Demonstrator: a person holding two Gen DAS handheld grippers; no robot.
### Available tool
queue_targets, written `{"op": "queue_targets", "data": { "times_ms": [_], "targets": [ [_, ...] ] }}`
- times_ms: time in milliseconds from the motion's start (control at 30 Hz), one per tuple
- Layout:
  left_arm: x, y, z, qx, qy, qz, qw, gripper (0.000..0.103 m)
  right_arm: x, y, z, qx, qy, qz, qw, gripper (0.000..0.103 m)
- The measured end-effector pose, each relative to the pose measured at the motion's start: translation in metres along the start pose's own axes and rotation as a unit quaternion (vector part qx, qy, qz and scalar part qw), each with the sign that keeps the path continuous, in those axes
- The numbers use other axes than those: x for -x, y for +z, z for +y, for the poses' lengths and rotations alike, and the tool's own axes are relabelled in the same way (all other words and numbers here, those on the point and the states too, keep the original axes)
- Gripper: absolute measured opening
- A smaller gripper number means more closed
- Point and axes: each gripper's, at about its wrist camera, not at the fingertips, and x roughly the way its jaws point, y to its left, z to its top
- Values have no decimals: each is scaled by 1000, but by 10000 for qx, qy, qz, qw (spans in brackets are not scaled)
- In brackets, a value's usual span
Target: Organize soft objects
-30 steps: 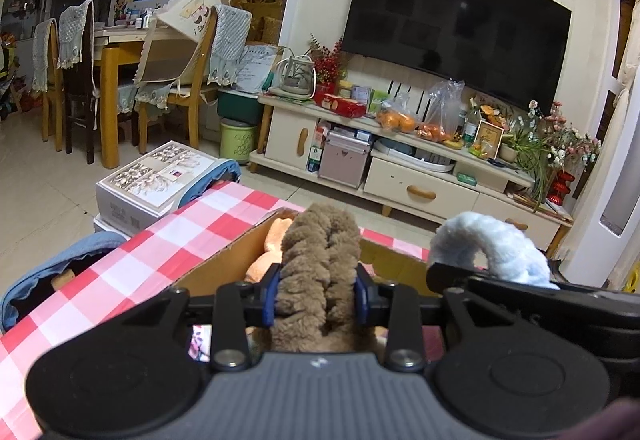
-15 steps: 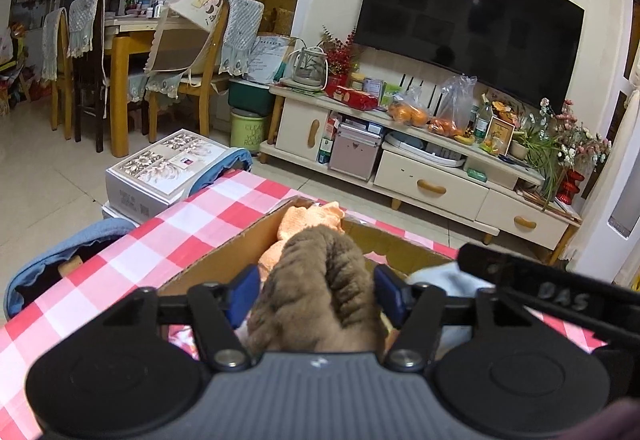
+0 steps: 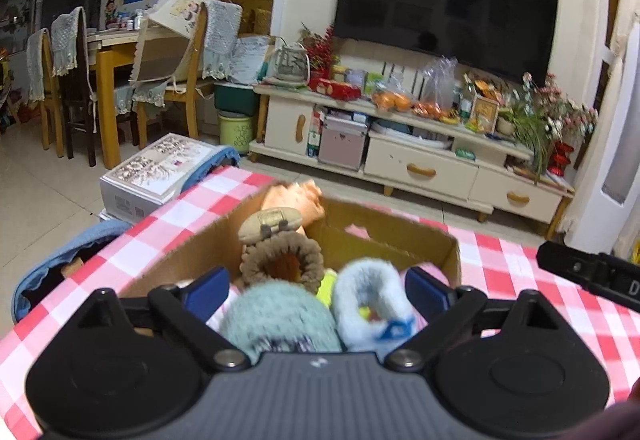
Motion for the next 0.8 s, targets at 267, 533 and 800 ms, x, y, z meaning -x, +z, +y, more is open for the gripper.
{"op": "queue_targets", "data": {
  "times_ms": [267, 533, 800],
  "targets": [
    [-3, -23, -16, -168, -49, -103, 9998, 95, 27, -24, -24, -202, -116, 51, 9997, 103],
    [-14, -22, -26, 184, -300, -88, 9993, 95, 44, -42, -48, -338, -211, 100, 9992, 103],
    [-16, -27, -51, 222, -351, -156, 9990, 95, 61, -50, -56, -365, -284, 97, 9989, 103]
  ]
}}
